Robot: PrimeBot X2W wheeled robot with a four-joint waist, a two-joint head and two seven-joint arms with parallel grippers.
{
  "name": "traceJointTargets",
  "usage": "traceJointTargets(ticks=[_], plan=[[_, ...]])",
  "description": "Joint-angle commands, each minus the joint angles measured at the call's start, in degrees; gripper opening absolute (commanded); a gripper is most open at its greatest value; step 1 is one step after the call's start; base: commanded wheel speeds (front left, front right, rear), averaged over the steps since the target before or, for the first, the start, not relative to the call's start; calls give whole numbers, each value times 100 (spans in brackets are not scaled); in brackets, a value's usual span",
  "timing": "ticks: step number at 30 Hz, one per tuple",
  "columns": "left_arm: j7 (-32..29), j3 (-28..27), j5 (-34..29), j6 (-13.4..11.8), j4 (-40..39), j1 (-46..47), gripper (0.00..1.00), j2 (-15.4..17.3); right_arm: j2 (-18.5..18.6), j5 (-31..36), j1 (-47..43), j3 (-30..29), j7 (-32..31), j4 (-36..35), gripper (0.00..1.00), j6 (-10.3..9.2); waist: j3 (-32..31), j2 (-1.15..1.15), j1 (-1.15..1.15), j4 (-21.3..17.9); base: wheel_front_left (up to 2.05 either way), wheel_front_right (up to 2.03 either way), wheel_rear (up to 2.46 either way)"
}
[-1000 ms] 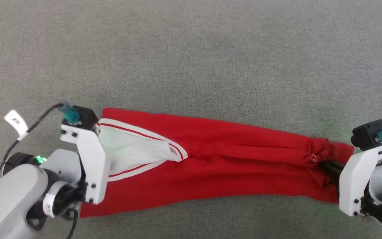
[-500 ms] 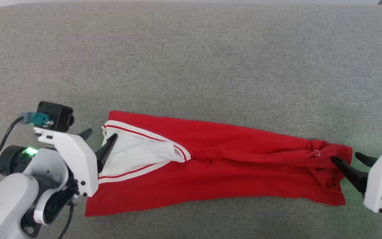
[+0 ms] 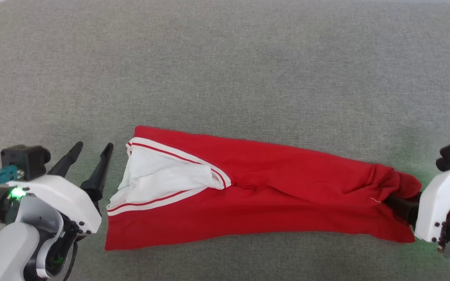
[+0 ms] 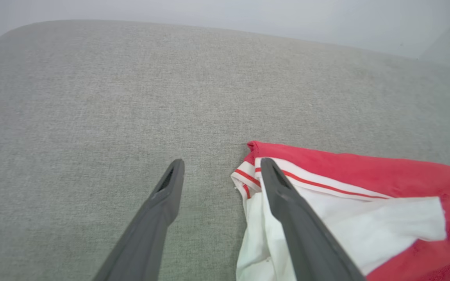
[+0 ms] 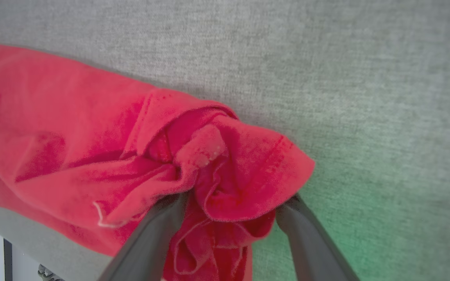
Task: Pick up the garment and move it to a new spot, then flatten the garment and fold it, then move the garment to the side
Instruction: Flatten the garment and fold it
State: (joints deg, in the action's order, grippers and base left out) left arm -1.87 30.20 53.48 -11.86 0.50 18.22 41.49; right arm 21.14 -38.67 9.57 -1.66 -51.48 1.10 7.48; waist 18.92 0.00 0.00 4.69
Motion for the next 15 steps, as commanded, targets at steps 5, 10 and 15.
traceJointTargets(ticks=[5,10,15], plan=[[688,-154,-10,161,416,-213,100,-210,-152,-406,261,620,23,445,0,21,33,0,0,107,0,0,0],[1284,-262,12,300,787,-372,100,-441,16,-855,431,713,133,496,0,16,17,0,0,197,0,0,0],[1611,-484,-8,443,1058,-536,100,-631,192,-1221,508,591,194,385,0,14,-12,0,0,217,0,0,0]])
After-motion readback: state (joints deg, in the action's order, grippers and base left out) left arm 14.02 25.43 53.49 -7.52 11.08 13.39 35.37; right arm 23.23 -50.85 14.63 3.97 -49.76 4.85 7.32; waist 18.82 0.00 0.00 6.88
